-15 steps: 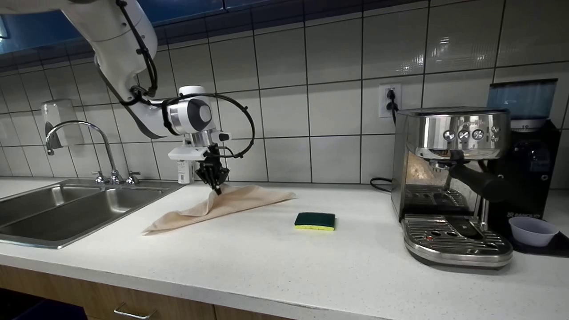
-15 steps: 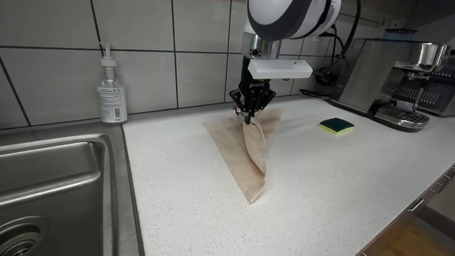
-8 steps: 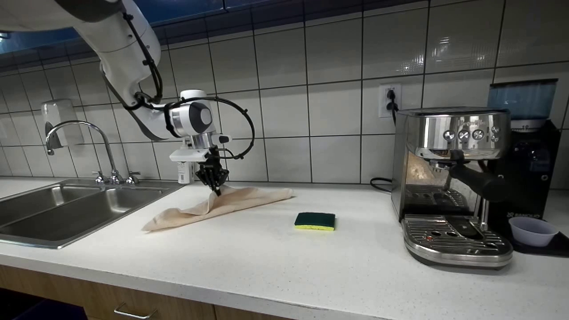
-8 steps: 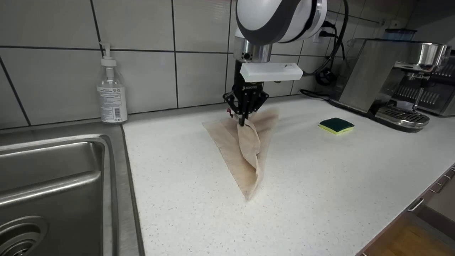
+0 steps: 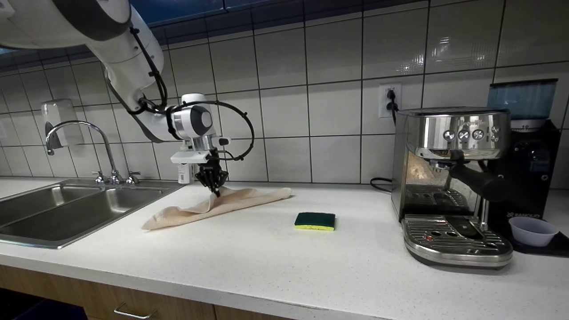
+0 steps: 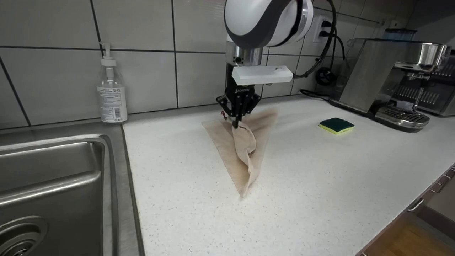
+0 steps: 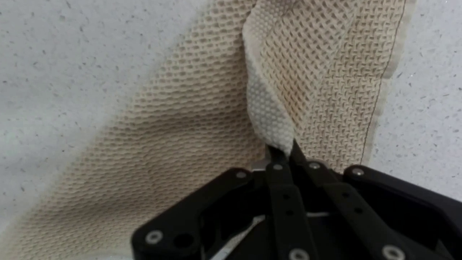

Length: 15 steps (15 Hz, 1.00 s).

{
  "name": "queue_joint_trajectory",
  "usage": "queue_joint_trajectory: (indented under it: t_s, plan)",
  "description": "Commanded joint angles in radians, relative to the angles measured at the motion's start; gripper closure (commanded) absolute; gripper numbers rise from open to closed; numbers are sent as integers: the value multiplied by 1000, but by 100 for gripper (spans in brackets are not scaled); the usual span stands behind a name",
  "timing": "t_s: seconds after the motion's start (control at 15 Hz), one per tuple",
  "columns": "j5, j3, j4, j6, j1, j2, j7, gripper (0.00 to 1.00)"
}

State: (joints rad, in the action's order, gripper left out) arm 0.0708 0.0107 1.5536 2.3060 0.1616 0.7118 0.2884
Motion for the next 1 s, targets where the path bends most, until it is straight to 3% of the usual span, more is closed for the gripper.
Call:
queue_joint_trajectory:
  t_s: [0.0,0.47,0.53,0.6,0.93]
  plan:
    - [-8,-5,-86,-63,-1,47,-29,99]
    - [-10,-6,-149,-103,1,89,-33,99]
    - [-10,-6,-157,-107,2,93,-34,88]
    - [-9,-6,-165,-112,2,98,-34,68]
    - [-9,-6,-197,-131,3,116,-35,32]
